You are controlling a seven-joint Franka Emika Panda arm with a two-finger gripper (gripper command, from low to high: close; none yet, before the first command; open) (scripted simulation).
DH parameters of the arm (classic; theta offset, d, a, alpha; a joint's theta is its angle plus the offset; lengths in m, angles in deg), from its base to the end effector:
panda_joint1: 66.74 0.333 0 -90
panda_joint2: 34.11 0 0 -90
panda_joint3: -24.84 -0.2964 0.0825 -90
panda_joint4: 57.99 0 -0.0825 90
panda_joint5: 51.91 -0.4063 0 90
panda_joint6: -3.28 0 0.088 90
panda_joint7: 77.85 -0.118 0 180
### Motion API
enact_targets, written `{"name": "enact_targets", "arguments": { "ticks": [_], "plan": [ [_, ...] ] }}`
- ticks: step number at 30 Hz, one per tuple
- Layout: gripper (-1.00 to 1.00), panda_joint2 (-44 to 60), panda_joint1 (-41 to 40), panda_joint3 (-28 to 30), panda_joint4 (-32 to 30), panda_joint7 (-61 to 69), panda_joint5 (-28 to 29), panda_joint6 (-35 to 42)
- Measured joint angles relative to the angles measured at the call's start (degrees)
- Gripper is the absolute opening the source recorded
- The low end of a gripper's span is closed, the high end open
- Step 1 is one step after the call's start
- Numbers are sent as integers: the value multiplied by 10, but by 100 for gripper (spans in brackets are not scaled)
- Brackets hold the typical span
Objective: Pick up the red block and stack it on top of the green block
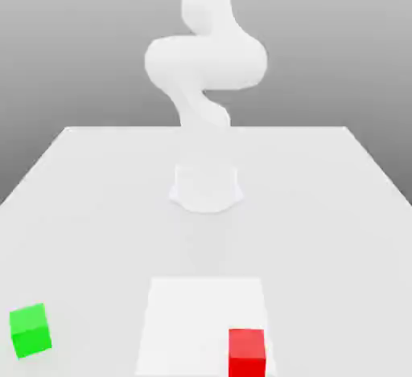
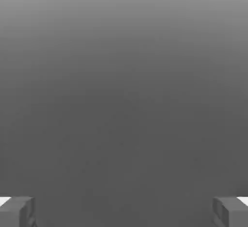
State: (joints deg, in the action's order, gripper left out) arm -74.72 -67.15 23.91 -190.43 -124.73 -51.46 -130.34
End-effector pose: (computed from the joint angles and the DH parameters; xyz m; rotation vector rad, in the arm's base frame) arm 0.4227 0.0054 0.6518 -2.4902 1.0613 -0.9569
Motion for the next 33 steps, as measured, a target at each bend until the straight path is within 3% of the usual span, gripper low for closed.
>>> {"name": "enact_targets", "arguments": {
  "ticks": [25,30,31,33],
  "plan": [
    [0,522,1,-53,-66,-94,30,-184],
    [0,625,13,-39,-55,-109,47,-261],
    [-100,638,16,-36,-53,-111,49,-272],
    [-100,638,16,-36,-53,-111,49,-272]
  ]
}}
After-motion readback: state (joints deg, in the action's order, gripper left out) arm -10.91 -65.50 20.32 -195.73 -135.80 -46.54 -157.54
